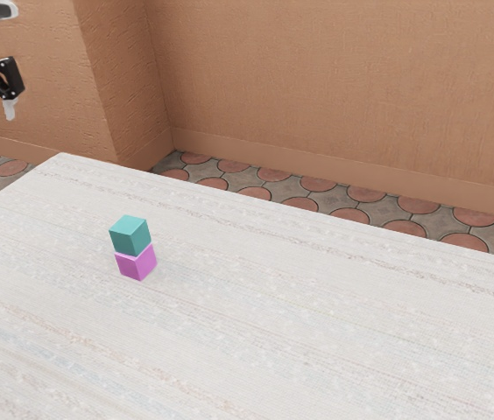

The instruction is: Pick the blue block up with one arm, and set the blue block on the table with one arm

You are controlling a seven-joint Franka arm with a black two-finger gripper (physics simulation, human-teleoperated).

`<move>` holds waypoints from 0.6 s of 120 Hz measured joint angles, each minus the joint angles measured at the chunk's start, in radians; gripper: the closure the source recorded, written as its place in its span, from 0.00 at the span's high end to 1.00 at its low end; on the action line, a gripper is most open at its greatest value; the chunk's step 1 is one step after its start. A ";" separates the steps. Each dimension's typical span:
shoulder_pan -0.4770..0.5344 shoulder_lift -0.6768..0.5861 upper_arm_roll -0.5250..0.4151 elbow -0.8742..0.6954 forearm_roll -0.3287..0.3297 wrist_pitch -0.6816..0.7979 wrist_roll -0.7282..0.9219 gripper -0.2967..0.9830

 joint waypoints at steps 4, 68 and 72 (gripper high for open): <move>0.010 0.000 0.000 0.000 0.000 -0.002 0.000 0.77; 0.016 -0.025 -0.152 0.314 0.111 -0.065 -0.004 0.77; -0.001 -0.024 -0.147 0.311 0.110 -0.066 -0.003 0.77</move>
